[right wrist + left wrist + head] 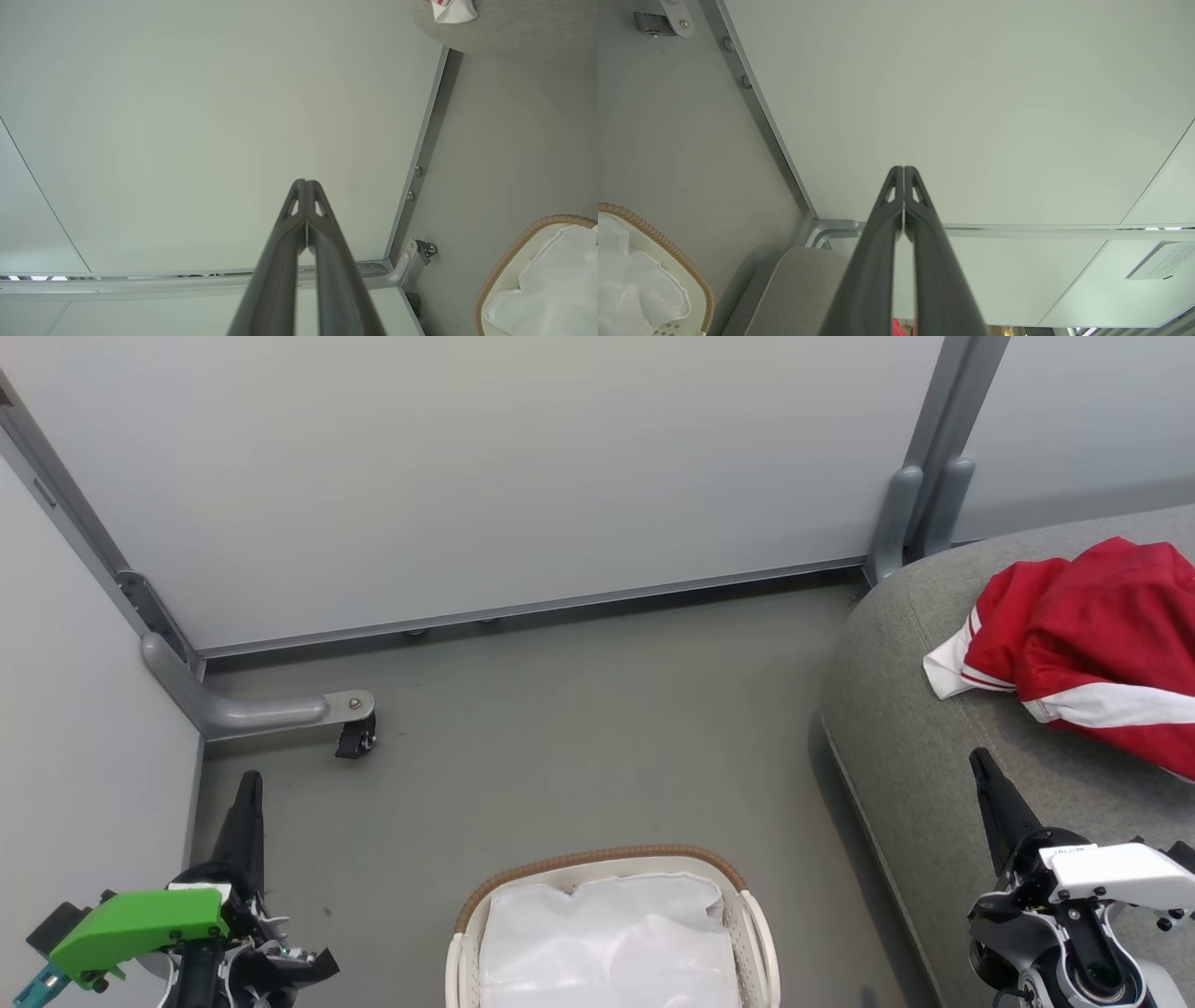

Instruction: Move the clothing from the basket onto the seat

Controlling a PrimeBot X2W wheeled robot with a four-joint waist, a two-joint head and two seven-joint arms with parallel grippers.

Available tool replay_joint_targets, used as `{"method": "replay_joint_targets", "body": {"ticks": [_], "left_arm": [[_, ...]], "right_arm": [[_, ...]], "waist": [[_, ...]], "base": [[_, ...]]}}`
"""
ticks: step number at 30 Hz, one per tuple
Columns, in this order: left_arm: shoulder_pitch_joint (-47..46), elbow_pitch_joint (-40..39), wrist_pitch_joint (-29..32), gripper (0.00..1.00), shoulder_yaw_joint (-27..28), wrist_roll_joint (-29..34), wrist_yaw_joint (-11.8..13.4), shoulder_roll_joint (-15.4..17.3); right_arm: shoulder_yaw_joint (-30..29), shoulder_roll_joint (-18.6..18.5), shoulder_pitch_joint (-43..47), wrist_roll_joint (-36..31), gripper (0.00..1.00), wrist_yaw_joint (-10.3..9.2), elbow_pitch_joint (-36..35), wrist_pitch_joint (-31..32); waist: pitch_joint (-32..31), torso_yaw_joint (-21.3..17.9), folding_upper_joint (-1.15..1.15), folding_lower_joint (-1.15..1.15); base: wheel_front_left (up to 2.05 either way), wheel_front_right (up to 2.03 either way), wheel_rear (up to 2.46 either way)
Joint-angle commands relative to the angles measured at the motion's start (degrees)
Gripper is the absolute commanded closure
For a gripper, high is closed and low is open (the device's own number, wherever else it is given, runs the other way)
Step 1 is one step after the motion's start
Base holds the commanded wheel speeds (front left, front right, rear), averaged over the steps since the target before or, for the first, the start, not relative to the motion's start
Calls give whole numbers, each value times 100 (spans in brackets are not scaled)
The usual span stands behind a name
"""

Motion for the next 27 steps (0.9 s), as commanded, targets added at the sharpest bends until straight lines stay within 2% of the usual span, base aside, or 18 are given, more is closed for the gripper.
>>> {"method": "replay_joint_targets", "body": {"ticks": [1, 27], "left_arm": [[-58, -6, 25, 100, 14, -18, -32, -1], [-58, -6, 21, 100, 10, -22, -33, -1]], "right_arm": [[-13, -34, 62, 16, 100, -2, -22, 8], [-11, -34, 62, 17, 100, -2, -22, 7]], "waist": [[0, 0, 0, 0], [0, 0, 0, 0]], "base": [[0, 0, 0], [0, 0, 0]]}}
